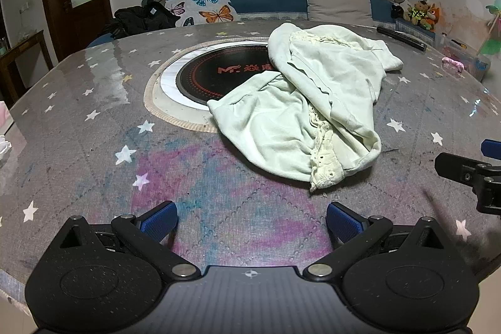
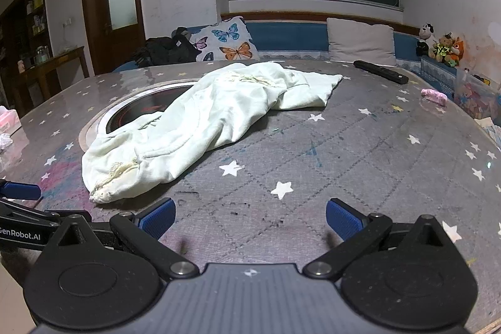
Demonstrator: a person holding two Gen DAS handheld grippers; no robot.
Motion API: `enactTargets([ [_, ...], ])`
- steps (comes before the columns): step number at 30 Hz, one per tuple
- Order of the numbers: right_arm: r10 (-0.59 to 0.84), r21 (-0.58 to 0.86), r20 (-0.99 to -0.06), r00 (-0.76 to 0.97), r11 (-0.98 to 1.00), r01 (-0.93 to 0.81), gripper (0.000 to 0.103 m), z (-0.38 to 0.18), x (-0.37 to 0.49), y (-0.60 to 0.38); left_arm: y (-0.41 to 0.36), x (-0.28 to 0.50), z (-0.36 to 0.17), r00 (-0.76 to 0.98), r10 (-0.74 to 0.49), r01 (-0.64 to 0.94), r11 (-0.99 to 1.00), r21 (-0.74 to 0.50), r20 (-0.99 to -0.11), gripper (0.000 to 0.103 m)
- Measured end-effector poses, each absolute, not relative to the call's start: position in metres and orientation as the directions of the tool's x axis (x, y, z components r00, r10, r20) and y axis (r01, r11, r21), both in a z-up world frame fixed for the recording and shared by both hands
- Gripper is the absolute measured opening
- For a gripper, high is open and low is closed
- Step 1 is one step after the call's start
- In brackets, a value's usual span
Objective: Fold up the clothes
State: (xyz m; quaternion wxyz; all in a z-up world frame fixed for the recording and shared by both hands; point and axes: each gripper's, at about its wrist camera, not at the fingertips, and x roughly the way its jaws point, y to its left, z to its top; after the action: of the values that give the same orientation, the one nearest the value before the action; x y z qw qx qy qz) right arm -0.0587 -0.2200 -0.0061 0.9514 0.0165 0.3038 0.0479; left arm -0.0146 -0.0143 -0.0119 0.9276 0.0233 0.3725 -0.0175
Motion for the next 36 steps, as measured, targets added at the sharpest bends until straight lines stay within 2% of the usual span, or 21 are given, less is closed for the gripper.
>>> enactTargets([
  [36, 0.111, 0.065, -0.594, 0.797, 0.994, -0.090, 0.103, -0.0100, -0.0532, -0.2170, -0.0156, -0.0101, -0.0121, 0.716, -0.023, 0.058, 0.998, 0.026, -0.697, 0.103],
])
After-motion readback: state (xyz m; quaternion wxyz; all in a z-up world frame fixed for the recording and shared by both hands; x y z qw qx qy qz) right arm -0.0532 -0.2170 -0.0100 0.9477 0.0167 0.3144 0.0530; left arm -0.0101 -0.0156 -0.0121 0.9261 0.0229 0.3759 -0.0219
